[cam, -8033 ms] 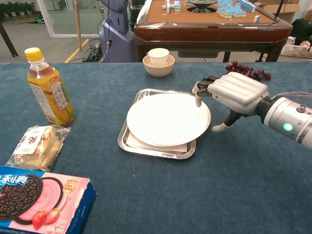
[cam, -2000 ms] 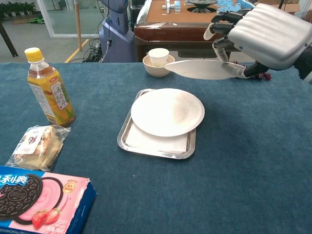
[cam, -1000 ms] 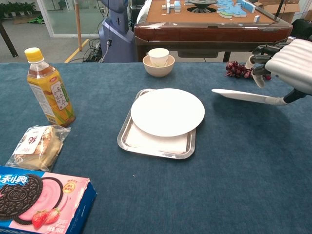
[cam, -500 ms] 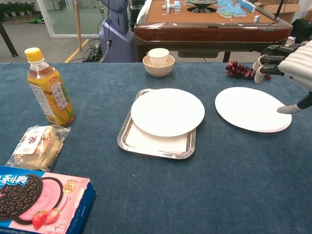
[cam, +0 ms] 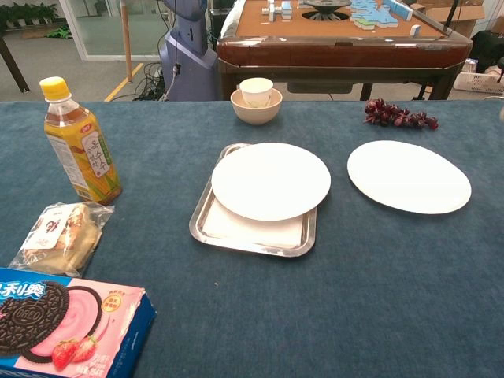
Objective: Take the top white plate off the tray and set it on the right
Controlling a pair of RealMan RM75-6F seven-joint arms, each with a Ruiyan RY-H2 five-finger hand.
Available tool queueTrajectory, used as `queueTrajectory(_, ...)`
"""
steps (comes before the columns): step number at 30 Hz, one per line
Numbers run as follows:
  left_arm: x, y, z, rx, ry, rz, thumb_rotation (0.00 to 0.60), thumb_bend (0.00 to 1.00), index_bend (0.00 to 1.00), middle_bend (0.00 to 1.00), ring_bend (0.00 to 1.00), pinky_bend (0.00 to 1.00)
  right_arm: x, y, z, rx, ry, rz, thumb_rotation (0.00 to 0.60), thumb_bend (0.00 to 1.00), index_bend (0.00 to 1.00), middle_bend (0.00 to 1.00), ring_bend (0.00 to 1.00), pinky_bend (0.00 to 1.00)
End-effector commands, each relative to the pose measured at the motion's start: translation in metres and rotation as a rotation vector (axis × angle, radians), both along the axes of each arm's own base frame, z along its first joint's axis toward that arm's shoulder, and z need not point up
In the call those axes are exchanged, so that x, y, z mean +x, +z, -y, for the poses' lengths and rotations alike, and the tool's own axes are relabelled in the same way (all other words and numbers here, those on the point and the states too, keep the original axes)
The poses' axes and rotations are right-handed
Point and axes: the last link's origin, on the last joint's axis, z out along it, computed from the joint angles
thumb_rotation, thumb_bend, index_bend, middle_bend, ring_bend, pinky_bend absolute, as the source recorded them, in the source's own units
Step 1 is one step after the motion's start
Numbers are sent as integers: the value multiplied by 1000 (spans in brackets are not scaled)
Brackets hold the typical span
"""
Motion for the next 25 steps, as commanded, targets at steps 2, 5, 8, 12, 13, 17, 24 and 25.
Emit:
queueTrajectory(2,0,-3,0,4,-28,14,600,103,410,201,198,405,-11,20,-18,-75,-66,79,600,0,348,240,115,263)
queueTrajectory(5,0,-4,-1,-4,-31,13,600,102,410,202,198,405,-19,28,-28,-117,-88,119,600,0,349,241,115,262)
queueTrajectory(8,1,-6,-2,-12,-33,12,600,103,410,202,198,405,-27,34,-36,-142,-109,141,600,0,349,241,114,262)
queueTrajectory(12,1,-8,-4,-20,-35,12,600,103,410,202,198,405,-35,42,-42,-182,-128,174,600,0,354,242,115,262)
queueTrajectory(13,1,-8,-4,-21,-34,12,600,103,410,202,198,405,-38,44,-44,-192,-132,180,600,0,357,242,115,262)
queueTrajectory(17,1,-8,-6,-19,-34,16,600,103,410,202,198,405,-50,54,-41,-218,-162,196,600,0,367,242,114,262)
queueTrajectory(24,0,-12,-8,-41,-27,14,600,103,410,202,198,405,-56,64,-38,-244,-175,231,600,0,372,242,114,262)
queueTrajectory(25,-1,-12,-8,-44,-25,11,600,103,410,202,198,405,-55,63,-38,-237,-176,229,600,0,372,242,114,262)
